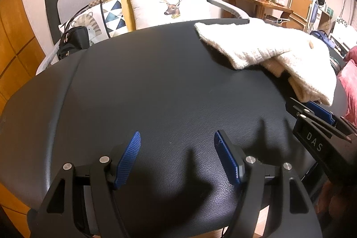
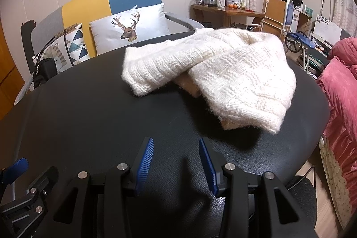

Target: Fold clothes

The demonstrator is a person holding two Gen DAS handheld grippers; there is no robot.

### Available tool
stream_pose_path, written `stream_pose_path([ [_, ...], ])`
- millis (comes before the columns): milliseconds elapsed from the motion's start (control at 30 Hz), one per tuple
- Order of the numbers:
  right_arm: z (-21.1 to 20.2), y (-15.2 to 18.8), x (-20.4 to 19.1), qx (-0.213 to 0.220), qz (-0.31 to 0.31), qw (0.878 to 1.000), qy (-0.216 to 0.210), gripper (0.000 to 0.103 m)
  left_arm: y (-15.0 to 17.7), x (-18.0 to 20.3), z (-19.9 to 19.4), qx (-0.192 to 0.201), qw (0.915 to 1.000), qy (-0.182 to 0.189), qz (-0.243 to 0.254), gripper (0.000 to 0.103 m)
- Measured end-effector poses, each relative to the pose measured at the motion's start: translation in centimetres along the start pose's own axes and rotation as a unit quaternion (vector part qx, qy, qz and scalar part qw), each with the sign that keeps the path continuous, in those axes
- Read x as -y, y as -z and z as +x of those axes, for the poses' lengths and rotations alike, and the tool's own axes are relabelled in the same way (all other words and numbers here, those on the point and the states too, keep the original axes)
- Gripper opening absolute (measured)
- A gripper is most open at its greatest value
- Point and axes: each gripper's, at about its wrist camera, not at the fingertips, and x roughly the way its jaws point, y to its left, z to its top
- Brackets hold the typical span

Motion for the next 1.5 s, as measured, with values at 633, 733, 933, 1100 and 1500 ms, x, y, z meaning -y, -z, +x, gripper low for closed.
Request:
stream_pose_path([
  [633, 0.2, 0.1, -0.1, -0.006, -0.002, 1.0, -0.002, 0.043, 0.7, 0.4, 0.0, -0.009, 0.9999, 0.0, 0.009, 0.072],
  [733, 0.3, 0.2, -0.1, -0.006, -0.002, 1.0, -0.003, 0.043, 0.7, 0.4, 0.1, -0.012, 0.9999, -0.003, 0.01, 0.072],
  [933, 0.2, 0.1, 0.1, -0.004, 0.0, 1.0, -0.001, 0.043, 0.8, 0.3, 0.2, -0.013, 0.9998, -0.009, 0.011, 0.072],
  [1100, 0.2, -0.1, 0.5, -0.001, 0.008, 1.0, 0.001, 0.043, 0.8, 0.3, 0.3, -0.015, 0.9997, -0.017, 0.012, 0.072],
  [1500, 0.2, 0.1, 0.2, -0.001, 0.003, 1.0, -0.003, 0.043, 0.9, 0.5, 0.5, -0.023, 0.9995, -0.018, 0.01, 0.072],
])
